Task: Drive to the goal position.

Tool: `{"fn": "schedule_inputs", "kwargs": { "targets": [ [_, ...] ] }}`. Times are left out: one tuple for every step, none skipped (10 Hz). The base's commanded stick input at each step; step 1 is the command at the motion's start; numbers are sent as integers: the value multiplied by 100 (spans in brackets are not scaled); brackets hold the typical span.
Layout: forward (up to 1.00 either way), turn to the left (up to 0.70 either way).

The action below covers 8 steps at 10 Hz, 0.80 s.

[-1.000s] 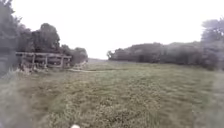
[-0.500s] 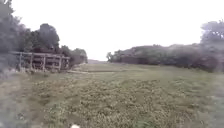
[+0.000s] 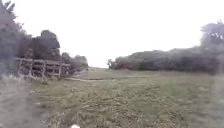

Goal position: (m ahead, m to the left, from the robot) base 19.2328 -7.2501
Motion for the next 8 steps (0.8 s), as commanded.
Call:
{"fn": "schedule_inputs", "kwargs": {
  "targets": [
    [50, 0],
    [50, 0],
    [50, 0],
    [50, 0],
    [50, 0],
    [50, 0],
    [50, 0],
    [50, 0]
  ]
}}
